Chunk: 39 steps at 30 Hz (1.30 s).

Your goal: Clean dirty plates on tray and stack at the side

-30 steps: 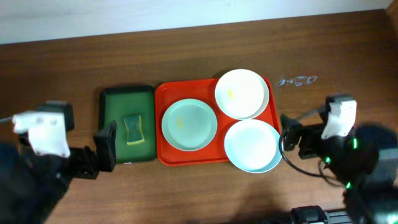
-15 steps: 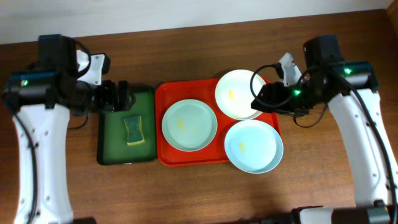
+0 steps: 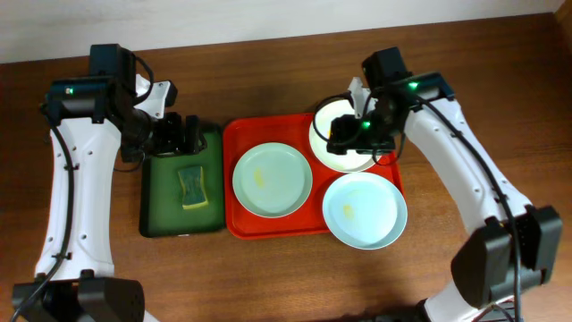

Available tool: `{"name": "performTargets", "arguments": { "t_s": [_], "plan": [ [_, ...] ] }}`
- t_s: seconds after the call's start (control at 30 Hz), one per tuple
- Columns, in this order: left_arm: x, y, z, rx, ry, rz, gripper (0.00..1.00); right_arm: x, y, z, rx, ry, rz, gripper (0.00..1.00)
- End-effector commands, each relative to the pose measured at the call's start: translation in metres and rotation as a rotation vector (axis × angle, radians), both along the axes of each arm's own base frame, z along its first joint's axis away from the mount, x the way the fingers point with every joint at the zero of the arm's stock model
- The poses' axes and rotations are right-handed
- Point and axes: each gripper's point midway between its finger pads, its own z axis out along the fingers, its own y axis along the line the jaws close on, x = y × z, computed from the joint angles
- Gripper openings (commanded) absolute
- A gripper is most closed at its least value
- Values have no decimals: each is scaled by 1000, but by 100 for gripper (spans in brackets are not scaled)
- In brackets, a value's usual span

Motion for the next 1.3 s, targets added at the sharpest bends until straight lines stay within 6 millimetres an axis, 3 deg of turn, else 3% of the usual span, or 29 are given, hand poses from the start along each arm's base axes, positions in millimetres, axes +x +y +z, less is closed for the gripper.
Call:
{"name": "performTargets", "arguments": {
  "t_s": [0.0, 0.13, 0.17, 0.23, 0.3, 0.33, 0.5, 0.67, 0.7, 0.77, 0.83, 0.9, 1.0, 1.03, 1.1, 1.13, 1.27],
  "plan": [
    [1, -1, 4, -1, -13, -6, 99, 7, 0, -18, -36, 25, -14, 69],
    [1, -1, 4, 0, -13, -6, 100, 16, 1, -35, -44, 38, -14, 73],
    [1, -1, 4, 0, -13, -6, 90, 20, -1, -37, -56, 28, -18, 73],
    [1, -1, 4, 1, -14, -6, 61, 26, -5, -40, -82, 10, -25, 74],
    [2, 0, 3, 8, -16, -5, 7, 29, -4, -41, -79, 1, -25, 75],
    [2, 0, 3, 7, -17, -5, 0, 30, -3, -42, -78, -3, -25, 78],
    [4, 0, 4, 7, -25, -5, 0, 36, -2, -41, -73, -25, -26, 98],
    [6, 0, 4, 7, -32, -5, 0, 36, -2, -41, -72, -27, -26, 98],
    [6, 0, 4, 7, -34, -5, 0, 36, -2, -41, -72, -27, -26, 77],
    [6, 0, 4, 7, -35, -5, 0, 36, -2, -41, -72, -27, -26, 56],
    [7, 5, 3, 33, -36, 3, 0, 36, -2, -41, -73, -25, -26, 18],
    [7, 11, 2, 62, -30, 35, 0, 33, -2, -44, -75, -14, -25, 4],
    [9, 14, -2, 78, -26, 58, 0, 22, -5, -55, -79, 40, -62, 4],
    [9, 14, -4, 78, -23, 58, 0, 20, -5, -59, -81, 48, -61, 16],
    [9, 14, -6, 79, -18, 58, 5, 15, -6, -66, -86, 66, -60, 48],
    [10, 14, -6, 78, -18, 58, 12, 14, -7, -68, -86, 67, -60, 54],
    [10, 14, -6, 79, -19, 58, 16, 23, -4, -66, -76, 28, -62, 52]
  ]
}}
